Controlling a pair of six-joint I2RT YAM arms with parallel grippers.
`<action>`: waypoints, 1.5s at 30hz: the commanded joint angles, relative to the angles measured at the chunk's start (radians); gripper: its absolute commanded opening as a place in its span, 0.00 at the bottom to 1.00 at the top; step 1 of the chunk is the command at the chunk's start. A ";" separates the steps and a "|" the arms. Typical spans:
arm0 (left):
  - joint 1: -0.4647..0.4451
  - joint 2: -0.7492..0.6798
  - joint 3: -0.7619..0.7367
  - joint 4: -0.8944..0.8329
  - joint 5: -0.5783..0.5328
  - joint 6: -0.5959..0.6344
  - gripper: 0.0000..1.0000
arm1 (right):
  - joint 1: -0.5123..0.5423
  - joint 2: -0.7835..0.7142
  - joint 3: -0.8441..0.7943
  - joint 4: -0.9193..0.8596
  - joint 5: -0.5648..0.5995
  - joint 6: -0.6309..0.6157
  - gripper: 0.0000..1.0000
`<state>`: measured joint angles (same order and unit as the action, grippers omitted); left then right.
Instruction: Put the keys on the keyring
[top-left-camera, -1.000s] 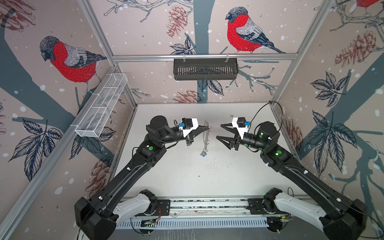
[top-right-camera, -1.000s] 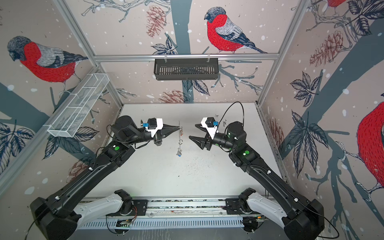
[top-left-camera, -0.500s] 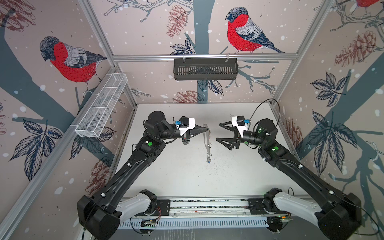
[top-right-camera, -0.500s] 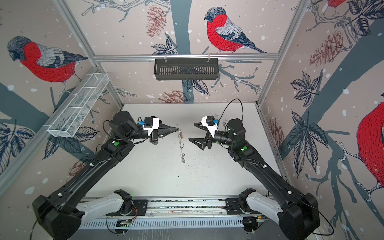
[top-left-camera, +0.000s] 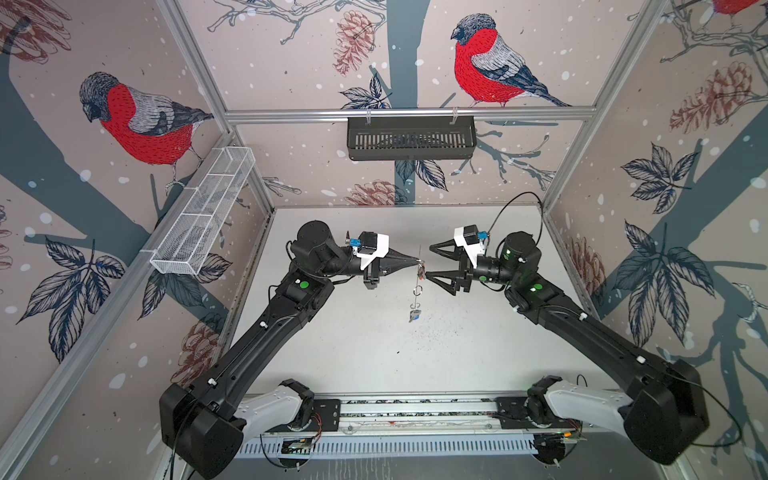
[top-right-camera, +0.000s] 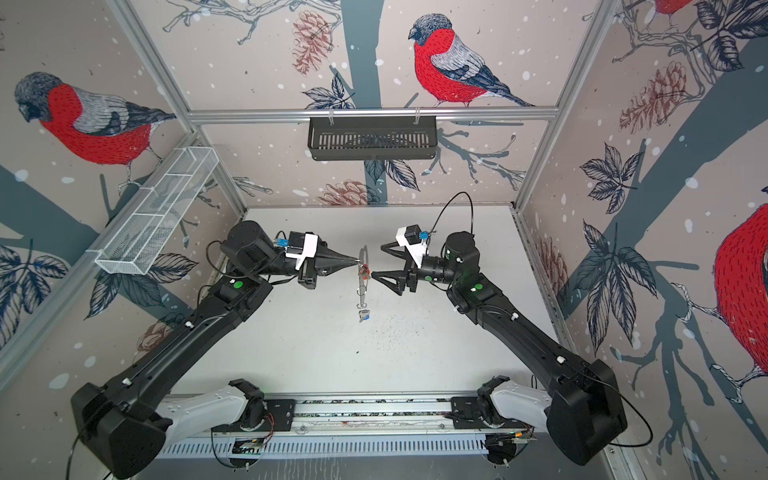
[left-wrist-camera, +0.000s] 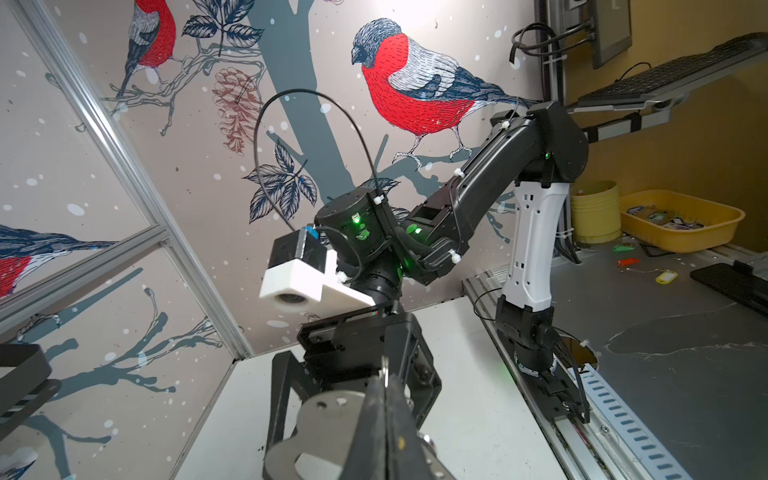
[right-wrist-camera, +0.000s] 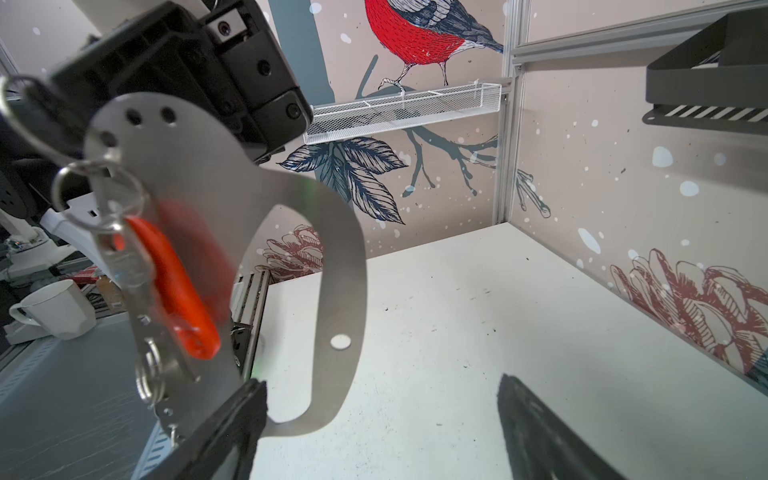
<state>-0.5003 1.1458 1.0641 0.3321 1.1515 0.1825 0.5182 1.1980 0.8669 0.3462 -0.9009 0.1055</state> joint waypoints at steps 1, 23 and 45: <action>0.001 0.005 -0.004 0.080 0.031 -0.037 0.00 | 0.023 0.019 0.015 0.063 -0.025 0.034 0.88; 0.001 -0.023 -0.057 0.120 0.016 -0.048 0.00 | 0.106 0.070 0.027 0.143 0.064 0.106 0.33; 0.035 -0.054 -0.154 0.199 -0.069 -0.074 0.00 | 0.100 -0.128 0.000 -0.119 0.219 0.042 0.00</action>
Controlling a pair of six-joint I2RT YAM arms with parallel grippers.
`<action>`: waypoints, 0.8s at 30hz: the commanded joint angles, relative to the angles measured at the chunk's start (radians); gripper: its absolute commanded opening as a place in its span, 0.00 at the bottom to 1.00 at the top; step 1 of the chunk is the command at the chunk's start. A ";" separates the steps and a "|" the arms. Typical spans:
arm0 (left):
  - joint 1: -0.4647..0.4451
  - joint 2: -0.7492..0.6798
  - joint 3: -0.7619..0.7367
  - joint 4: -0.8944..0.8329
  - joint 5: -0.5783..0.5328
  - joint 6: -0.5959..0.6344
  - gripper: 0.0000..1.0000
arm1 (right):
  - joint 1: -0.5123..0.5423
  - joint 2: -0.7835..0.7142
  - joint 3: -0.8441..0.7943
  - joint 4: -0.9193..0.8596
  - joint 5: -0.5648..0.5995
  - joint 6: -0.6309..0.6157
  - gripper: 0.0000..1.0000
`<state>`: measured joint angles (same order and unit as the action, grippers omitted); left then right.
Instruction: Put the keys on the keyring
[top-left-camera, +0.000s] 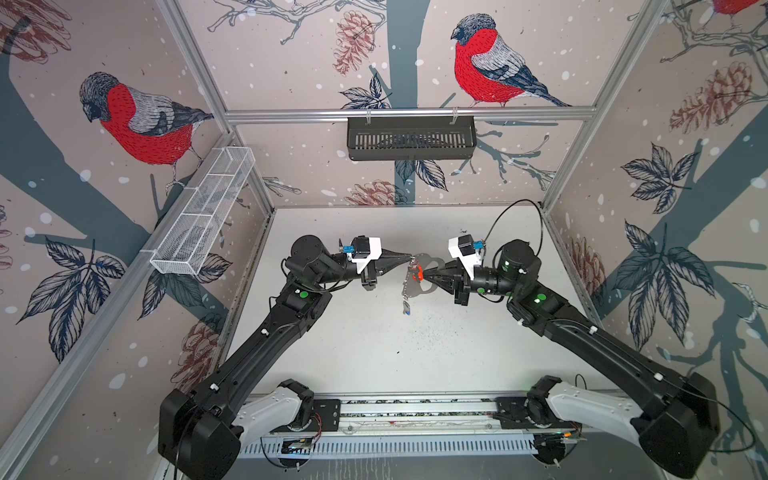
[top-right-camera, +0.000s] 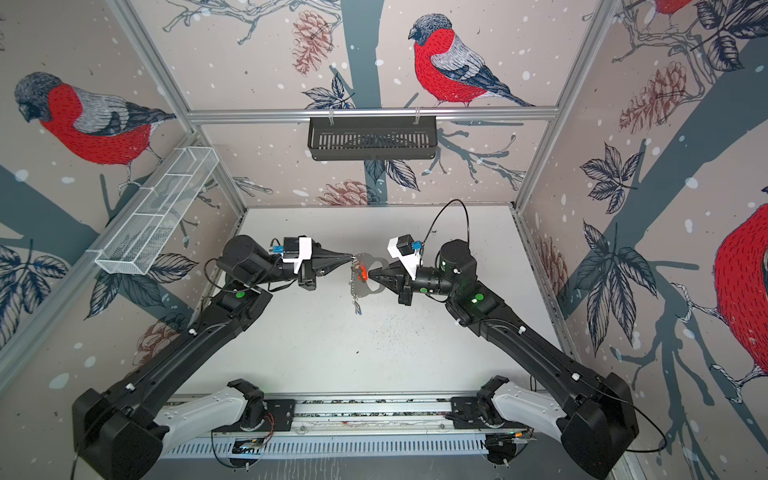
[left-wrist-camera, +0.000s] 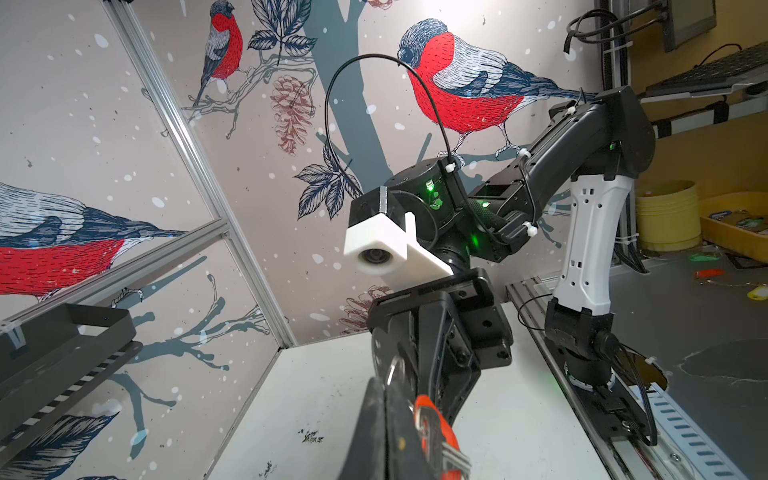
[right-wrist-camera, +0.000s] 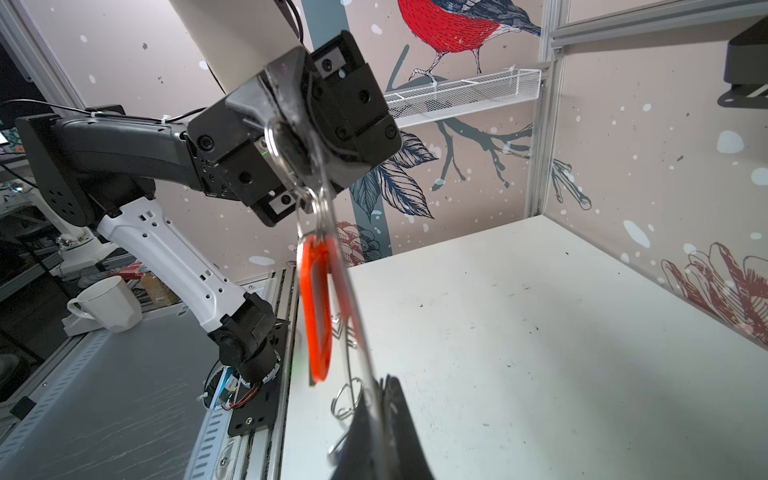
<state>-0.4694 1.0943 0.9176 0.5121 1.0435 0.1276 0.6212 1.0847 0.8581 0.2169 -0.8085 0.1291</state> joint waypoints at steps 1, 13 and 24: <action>0.008 -0.004 -0.012 0.021 0.031 -0.018 0.00 | -0.004 -0.019 0.015 -0.011 0.147 0.021 0.00; 0.071 -0.087 -0.129 0.012 -0.235 -0.023 0.35 | -0.005 0.044 0.225 -0.483 0.527 0.048 0.00; 0.069 -0.146 -0.248 0.008 -0.418 -0.112 0.39 | -0.042 0.380 0.541 -0.937 0.698 0.089 0.00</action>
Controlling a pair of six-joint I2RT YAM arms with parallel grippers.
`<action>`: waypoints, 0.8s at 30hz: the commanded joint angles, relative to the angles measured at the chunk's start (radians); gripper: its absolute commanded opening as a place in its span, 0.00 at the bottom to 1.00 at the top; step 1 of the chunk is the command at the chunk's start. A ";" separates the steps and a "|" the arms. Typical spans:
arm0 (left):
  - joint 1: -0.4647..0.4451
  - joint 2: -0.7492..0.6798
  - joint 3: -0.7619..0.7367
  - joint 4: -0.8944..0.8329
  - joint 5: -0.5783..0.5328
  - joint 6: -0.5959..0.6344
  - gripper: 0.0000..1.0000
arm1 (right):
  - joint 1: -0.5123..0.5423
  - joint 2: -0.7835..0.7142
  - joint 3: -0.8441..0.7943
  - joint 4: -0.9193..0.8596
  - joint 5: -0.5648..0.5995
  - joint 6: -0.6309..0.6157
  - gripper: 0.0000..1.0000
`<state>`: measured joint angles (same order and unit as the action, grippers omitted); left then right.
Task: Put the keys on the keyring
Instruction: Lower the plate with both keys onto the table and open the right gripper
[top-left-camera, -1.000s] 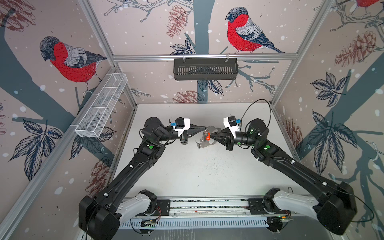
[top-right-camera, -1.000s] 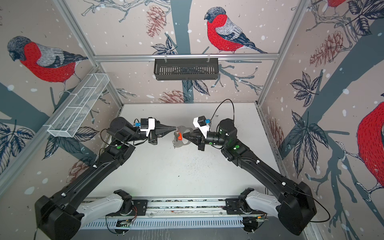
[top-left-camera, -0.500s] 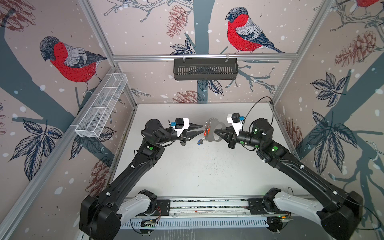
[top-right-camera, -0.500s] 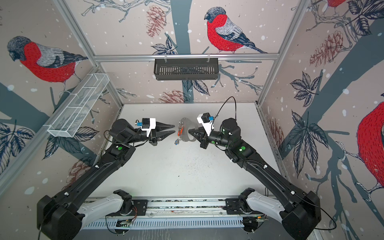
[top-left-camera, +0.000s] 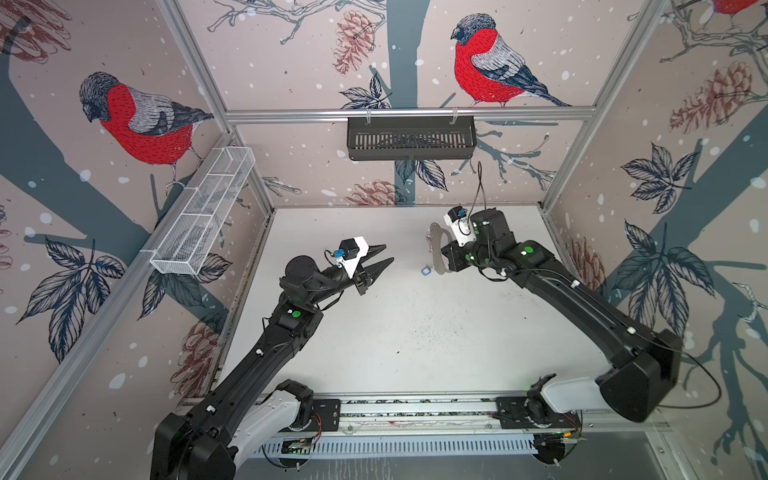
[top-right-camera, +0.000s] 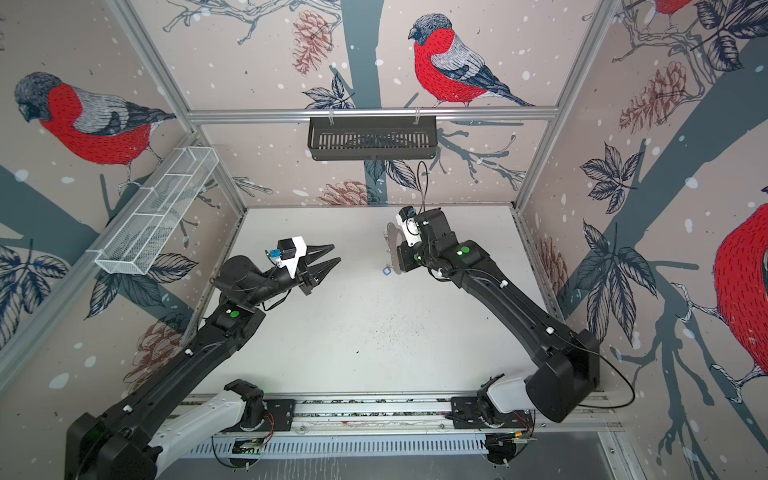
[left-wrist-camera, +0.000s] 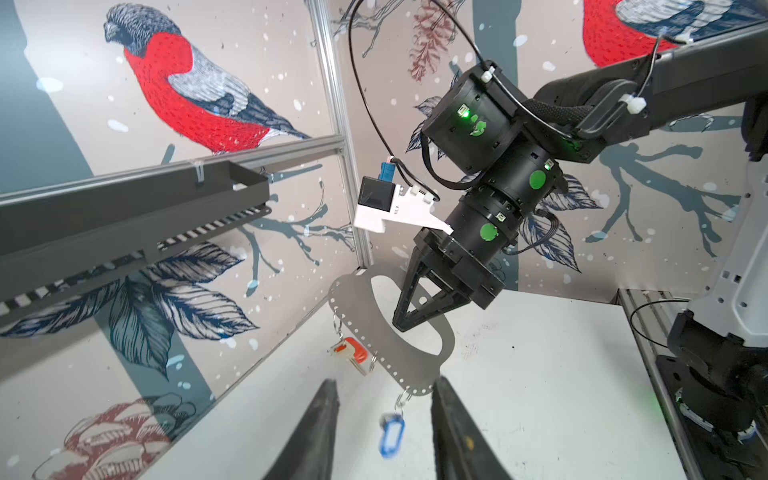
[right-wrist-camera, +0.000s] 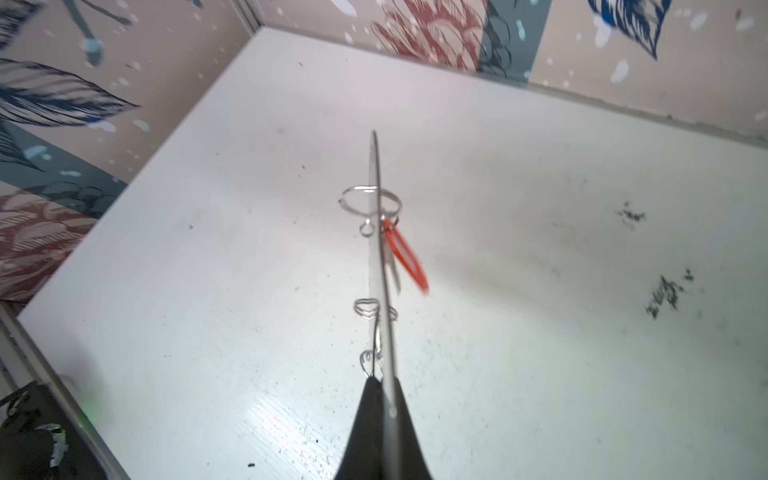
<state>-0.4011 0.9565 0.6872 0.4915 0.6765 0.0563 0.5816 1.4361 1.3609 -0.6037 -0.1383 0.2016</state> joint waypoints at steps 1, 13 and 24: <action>0.001 -0.013 -0.028 0.027 -0.062 -0.050 0.39 | -0.012 0.042 0.052 -0.115 -0.002 0.024 0.00; -0.011 -0.028 -0.142 0.117 -0.110 -0.169 0.39 | -0.051 0.264 0.245 -0.336 -0.112 0.018 0.00; -0.030 -0.029 -0.178 0.136 -0.157 -0.243 0.39 | -0.017 0.434 0.350 -0.424 -0.016 0.024 0.00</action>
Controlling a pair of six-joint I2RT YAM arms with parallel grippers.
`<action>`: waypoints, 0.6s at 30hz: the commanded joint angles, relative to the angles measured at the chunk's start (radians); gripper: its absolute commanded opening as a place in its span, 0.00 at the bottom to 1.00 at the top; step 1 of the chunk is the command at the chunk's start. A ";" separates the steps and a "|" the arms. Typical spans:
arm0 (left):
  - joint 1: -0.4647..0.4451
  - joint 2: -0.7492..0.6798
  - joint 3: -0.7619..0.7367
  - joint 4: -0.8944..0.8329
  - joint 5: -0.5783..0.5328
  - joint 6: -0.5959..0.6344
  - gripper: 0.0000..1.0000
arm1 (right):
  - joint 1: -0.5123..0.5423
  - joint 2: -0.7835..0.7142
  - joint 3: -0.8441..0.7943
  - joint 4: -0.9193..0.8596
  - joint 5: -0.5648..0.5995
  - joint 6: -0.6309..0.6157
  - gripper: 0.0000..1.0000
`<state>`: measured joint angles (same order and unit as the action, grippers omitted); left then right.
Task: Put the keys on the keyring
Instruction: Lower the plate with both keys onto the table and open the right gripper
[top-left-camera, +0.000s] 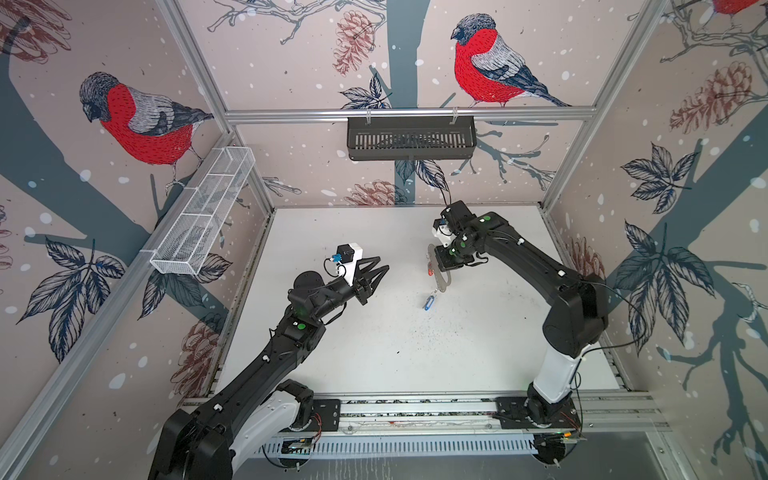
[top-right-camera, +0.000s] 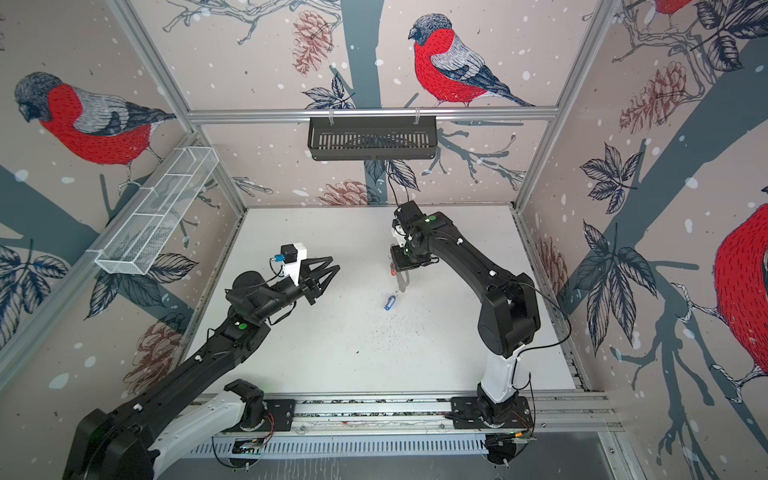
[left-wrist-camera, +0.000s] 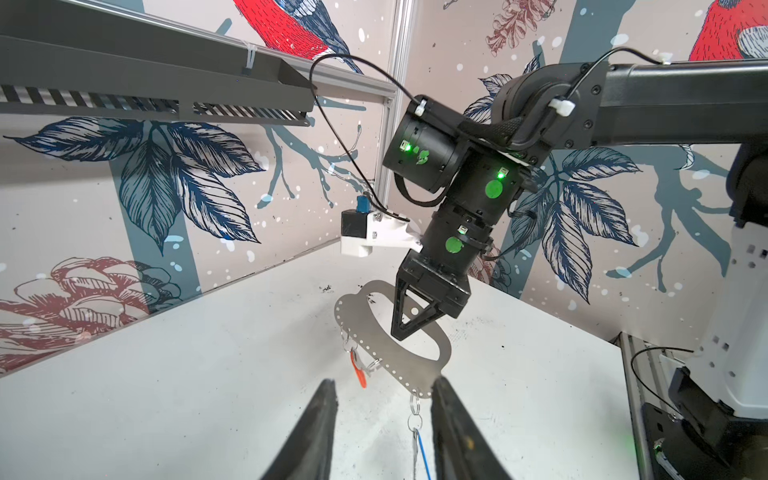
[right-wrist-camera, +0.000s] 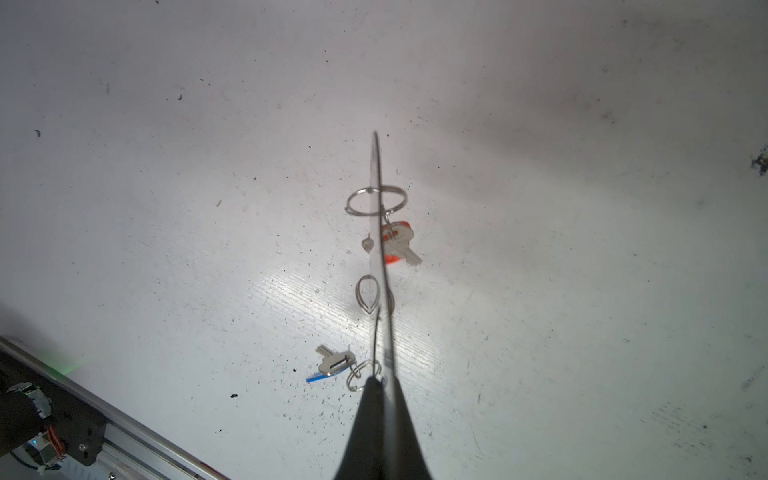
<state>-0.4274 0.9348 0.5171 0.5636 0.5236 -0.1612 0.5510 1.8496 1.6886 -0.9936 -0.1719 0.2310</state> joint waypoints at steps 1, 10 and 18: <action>-0.005 -0.012 -0.016 0.075 -0.003 -0.031 0.39 | 0.023 0.037 0.034 -0.033 0.012 -0.005 0.00; -0.011 -0.031 -0.032 0.079 -0.002 -0.044 0.39 | 0.143 0.215 0.237 -0.010 -0.044 0.045 0.00; -0.011 -0.088 -0.043 0.030 -0.020 -0.023 0.39 | 0.199 0.332 0.336 0.051 -0.165 0.074 0.00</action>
<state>-0.4385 0.8627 0.4786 0.5858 0.5175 -0.2020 0.7479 2.1681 2.0174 -0.9760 -0.2760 0.2844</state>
